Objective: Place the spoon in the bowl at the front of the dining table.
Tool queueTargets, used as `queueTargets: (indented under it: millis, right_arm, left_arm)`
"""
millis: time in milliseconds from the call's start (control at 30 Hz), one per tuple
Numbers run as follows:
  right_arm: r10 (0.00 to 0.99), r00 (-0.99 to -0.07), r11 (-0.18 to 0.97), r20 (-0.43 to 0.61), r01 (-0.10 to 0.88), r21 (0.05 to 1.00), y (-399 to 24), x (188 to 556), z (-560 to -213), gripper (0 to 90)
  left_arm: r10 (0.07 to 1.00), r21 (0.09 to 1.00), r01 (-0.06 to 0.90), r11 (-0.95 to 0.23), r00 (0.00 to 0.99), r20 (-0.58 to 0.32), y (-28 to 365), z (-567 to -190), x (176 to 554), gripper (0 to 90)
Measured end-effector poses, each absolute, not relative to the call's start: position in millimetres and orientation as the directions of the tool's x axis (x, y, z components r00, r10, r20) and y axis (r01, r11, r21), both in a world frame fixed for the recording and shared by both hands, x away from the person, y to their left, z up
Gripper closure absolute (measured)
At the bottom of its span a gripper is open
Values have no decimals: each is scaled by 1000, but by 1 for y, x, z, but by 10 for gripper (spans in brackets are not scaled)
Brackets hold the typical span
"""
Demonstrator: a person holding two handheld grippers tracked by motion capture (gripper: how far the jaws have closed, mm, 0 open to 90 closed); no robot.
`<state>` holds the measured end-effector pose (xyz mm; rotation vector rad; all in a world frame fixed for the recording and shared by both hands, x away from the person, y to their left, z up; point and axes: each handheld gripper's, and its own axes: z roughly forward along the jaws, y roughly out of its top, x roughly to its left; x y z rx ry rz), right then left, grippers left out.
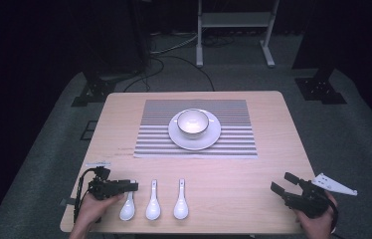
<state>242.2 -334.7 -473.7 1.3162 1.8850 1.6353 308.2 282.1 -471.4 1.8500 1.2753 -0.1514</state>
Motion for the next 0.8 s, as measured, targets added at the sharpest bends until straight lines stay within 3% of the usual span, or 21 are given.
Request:
queueTargets:
  millis: [367, 667, 800]
  right_arm:
    - [790, -522, -95, 322, 415, 905, -337, 241, -472, 190]
    - [786, -517, -118, 339, 412, 903, -340, 240, -472, 190]
    - [784, -517, -126, 345, 411, 903, -341, 241, -472, 190]
  left_arm:
    - [794, 603, 758, -248, 516, -322, 263, -464, 305, 620]
    - [795, 546, 749, -376, 564, -226, 249, -456, 309, 741]
    - [782, 526, 749, -402, 580, -229, 246, -455, 311, 765]
